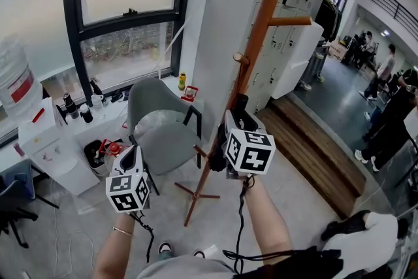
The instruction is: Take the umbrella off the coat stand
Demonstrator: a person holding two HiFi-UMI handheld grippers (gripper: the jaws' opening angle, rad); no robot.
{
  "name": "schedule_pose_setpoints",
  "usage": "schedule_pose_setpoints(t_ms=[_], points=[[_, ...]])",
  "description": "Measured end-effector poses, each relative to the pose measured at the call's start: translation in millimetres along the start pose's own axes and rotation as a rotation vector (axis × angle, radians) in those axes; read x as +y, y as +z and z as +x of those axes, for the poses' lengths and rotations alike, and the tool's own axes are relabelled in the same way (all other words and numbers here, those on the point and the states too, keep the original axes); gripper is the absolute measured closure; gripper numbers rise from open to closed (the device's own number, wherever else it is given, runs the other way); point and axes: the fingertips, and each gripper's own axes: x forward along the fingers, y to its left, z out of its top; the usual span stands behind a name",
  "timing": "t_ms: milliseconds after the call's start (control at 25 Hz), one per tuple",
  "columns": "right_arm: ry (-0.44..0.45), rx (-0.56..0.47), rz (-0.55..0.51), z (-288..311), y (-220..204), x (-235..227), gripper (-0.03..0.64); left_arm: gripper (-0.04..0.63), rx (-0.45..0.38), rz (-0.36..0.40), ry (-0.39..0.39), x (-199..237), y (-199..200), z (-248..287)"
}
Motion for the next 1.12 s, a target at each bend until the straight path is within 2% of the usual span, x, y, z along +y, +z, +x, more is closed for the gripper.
schedule_pose_setpoints(t_ms=[1120], points=[[0.102, 0.011, -0.002, -13, 5, 9, 0.463, 0.592, 0.014, -0.004, -0.046, -24, -7, 8]])
